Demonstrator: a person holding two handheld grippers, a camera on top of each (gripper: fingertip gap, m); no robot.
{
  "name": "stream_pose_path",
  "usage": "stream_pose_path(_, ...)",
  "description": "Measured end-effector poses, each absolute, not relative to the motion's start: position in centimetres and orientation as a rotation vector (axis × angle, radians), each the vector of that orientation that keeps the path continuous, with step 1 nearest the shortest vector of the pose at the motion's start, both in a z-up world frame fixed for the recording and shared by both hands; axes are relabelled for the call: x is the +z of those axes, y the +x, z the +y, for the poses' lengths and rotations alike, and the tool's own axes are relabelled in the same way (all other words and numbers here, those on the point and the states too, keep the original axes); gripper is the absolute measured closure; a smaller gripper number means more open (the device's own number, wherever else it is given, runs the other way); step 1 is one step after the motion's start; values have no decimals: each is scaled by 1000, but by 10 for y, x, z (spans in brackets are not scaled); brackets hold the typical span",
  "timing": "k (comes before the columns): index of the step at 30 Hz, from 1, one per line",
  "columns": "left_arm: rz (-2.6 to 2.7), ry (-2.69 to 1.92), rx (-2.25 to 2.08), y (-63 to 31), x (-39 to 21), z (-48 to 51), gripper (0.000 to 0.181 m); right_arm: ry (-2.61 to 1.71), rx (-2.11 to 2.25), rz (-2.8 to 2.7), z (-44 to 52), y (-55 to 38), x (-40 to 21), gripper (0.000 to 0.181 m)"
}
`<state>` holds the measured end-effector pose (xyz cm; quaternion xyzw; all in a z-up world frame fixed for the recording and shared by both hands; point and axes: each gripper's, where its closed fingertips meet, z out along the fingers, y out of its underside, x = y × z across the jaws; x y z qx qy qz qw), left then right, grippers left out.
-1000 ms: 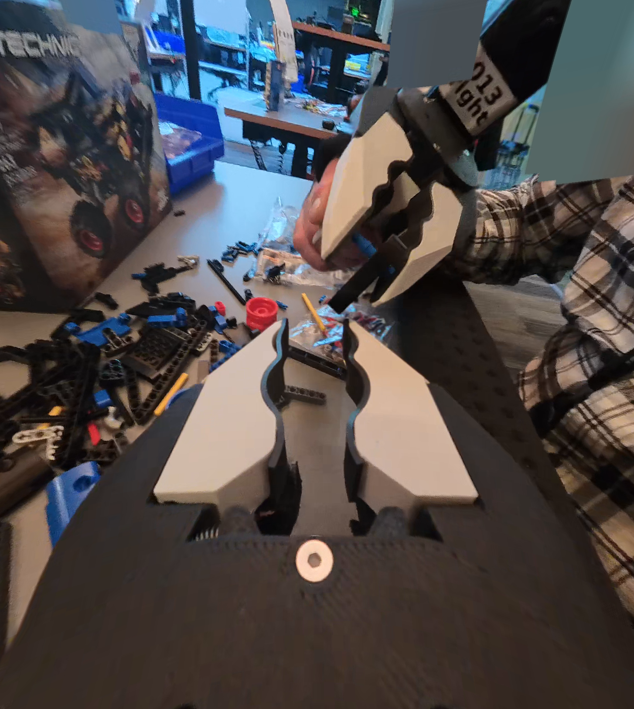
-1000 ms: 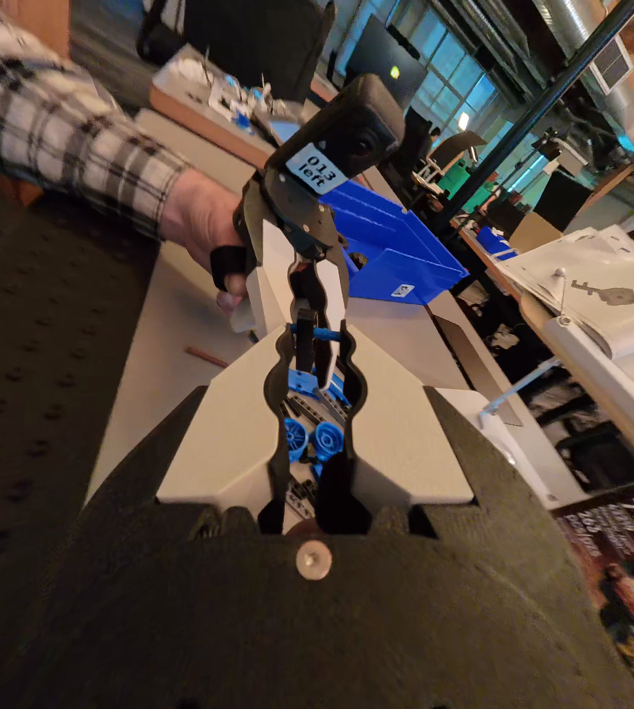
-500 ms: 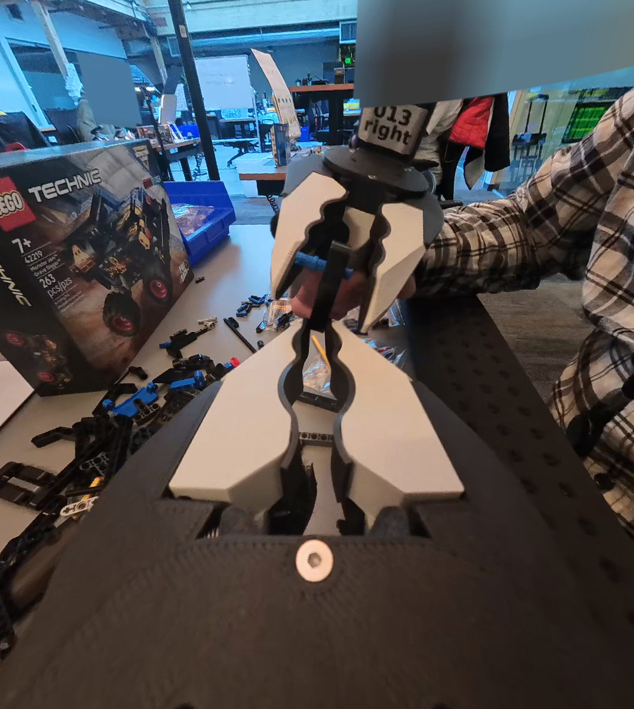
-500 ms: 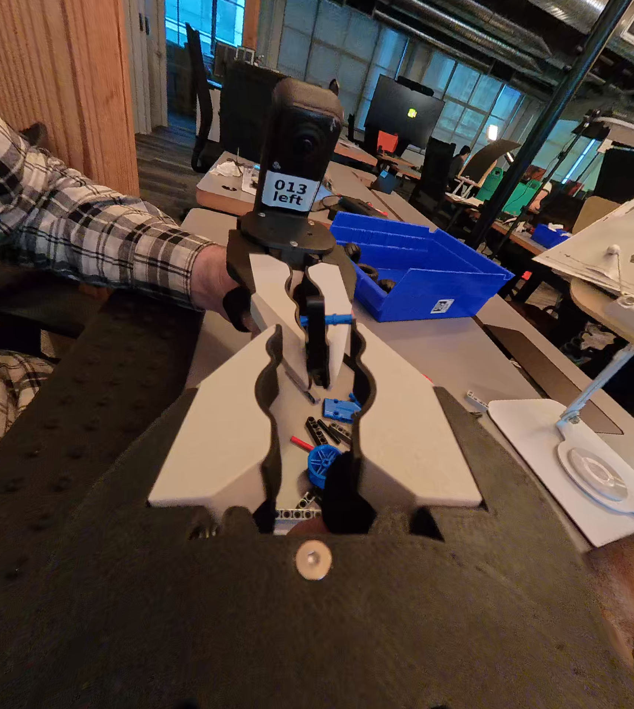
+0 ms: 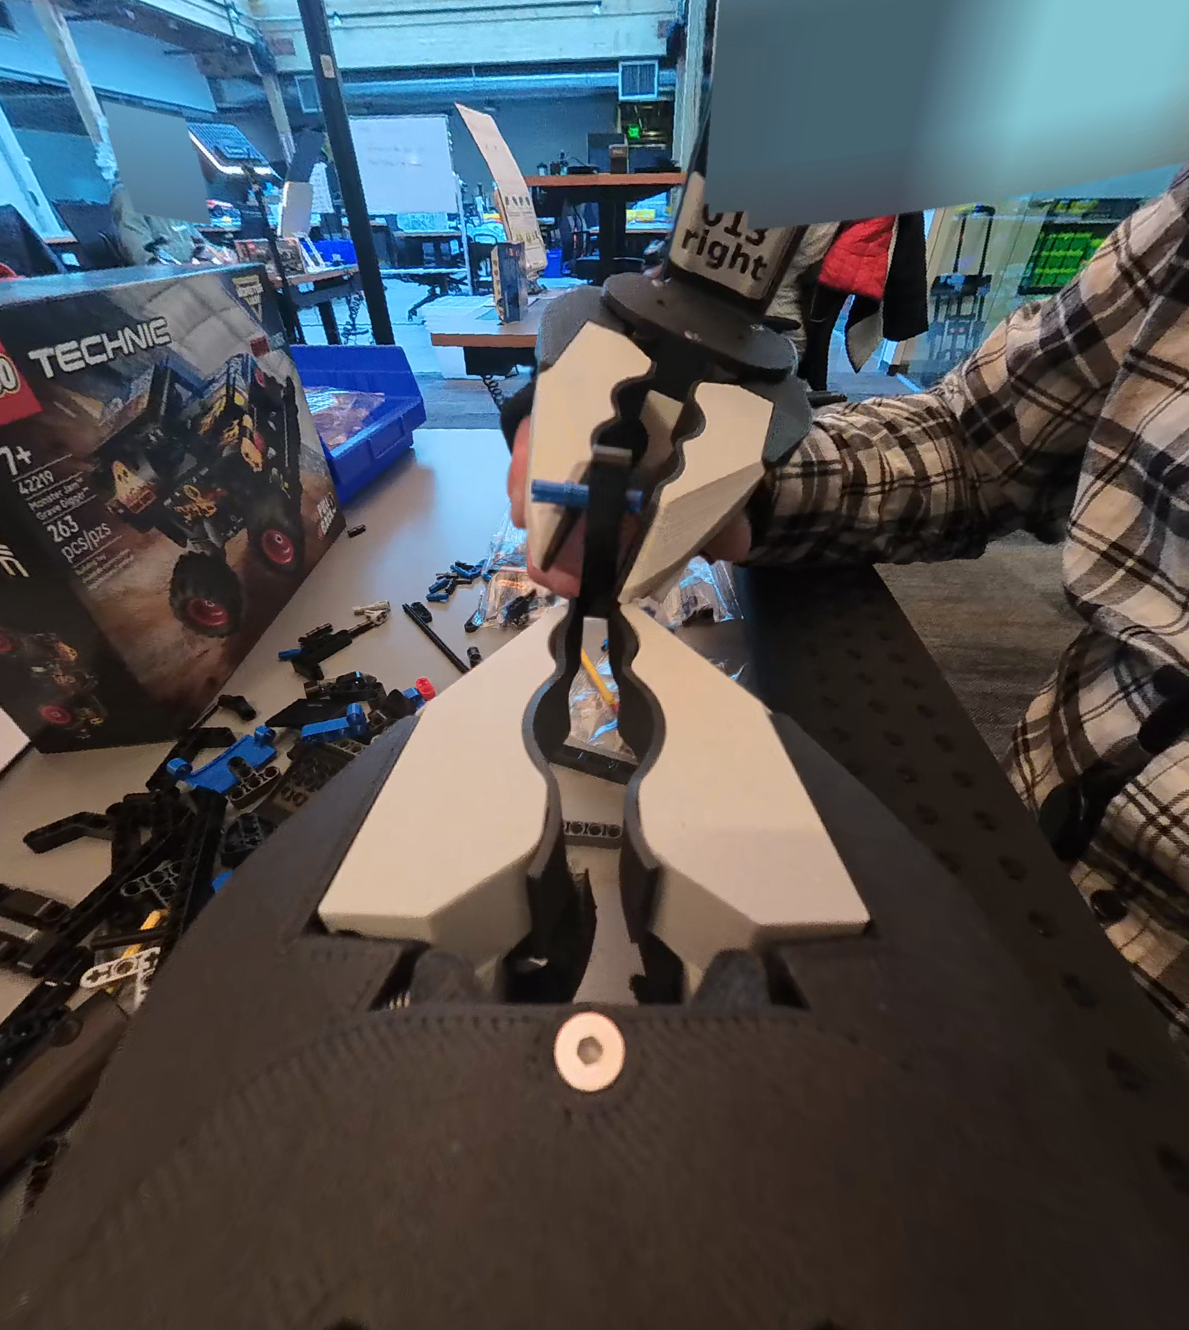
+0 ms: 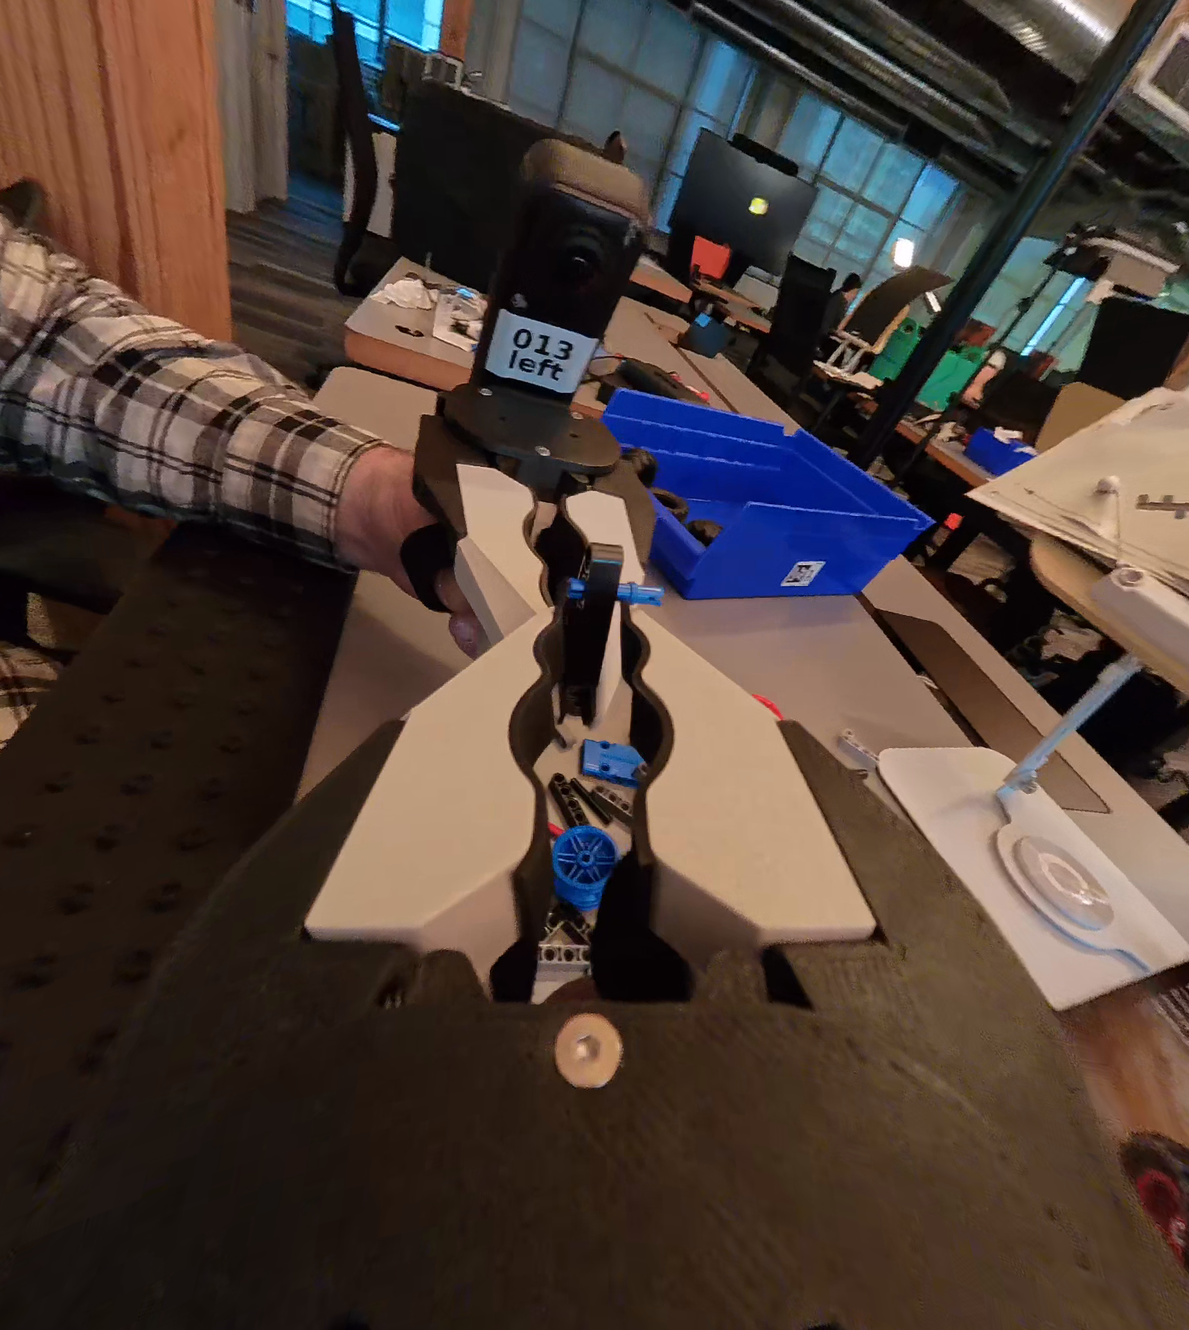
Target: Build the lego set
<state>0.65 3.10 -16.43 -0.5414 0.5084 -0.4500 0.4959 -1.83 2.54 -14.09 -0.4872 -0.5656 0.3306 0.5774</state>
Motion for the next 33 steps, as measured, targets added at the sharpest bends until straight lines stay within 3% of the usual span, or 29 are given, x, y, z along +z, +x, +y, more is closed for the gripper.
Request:
stream_pose_path(9, 1238, -1306, -1098, 7, -166, 31, 176, -1144, 738, -1342, 26, -15, -144, 168)
stream_pose_path(16, 1265, -1305, -1106, 7, -169, 28, 176, -1142, 758, -1305, 29, -16, -141, 142)
stream_pose_path(19, 1296, -1308, -1126, 10, -173, 22, 176, -1107, 754, -1340, 24, -18, -142, 158)
stream_pose_path(33, 1298, -1225, -1114, 12, -159, 17, 176, -1126, 1029, -1289, 11, -23, -137, 153)
